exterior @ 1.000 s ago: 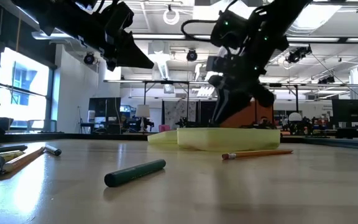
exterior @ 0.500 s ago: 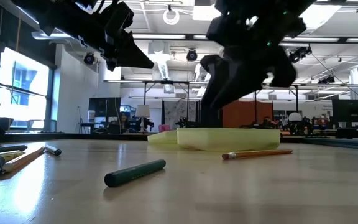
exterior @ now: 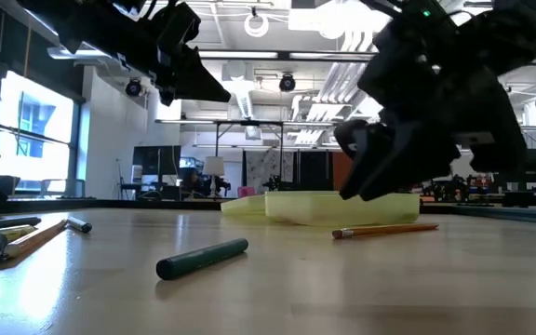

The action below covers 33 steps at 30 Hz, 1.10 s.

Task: Pick & place school supplies into a supply box
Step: Put the right orange pencil into the supply box

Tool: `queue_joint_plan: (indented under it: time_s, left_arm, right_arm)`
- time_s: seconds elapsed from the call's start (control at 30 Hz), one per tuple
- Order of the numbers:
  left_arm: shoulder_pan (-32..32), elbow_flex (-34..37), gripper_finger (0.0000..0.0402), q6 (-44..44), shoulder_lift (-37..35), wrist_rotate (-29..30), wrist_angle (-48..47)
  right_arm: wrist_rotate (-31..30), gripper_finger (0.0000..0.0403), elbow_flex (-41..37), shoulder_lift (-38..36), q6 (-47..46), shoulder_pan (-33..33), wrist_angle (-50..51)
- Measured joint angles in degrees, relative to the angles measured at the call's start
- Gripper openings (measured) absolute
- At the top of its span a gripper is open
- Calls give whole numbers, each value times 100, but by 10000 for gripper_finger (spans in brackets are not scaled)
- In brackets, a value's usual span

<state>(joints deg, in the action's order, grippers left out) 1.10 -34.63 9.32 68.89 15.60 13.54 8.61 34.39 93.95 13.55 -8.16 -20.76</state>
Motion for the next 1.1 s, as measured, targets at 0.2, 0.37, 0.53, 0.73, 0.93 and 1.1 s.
queue_joint_plan:
  time_s: [0.2, 0.37, 0.53, 0.73, 0.93, 1.1]
  left_arm:
    - [0, 0, 46, 0, -1, 2, 0]
    - [0, 0, 46, 0, 1, 4, 3]
    - [0, 0, 46, 1, 1, 6, 7]
    - [0, 0, 46, 2, 1, 8, 41]
    - [0, 0, 46, 2, 1, 9, 43]
    - [0, 0, 46, 2, 1, 8, 39]
  right_arm:
    - [67, 103, -726, 0, 69, 112, -778]
    - [63, 103, -1036, 13, 102, 271, -818]
    - [233, 103, -1134, 64, 193, 521, -915]
    - [744, 86, -1127, 699, 630, 639, -1515]
    - [849, 57, -1125, 1354, 613, 636, -2605]
    - [834, 23, -1058, 1380, 579, 634, -2642]
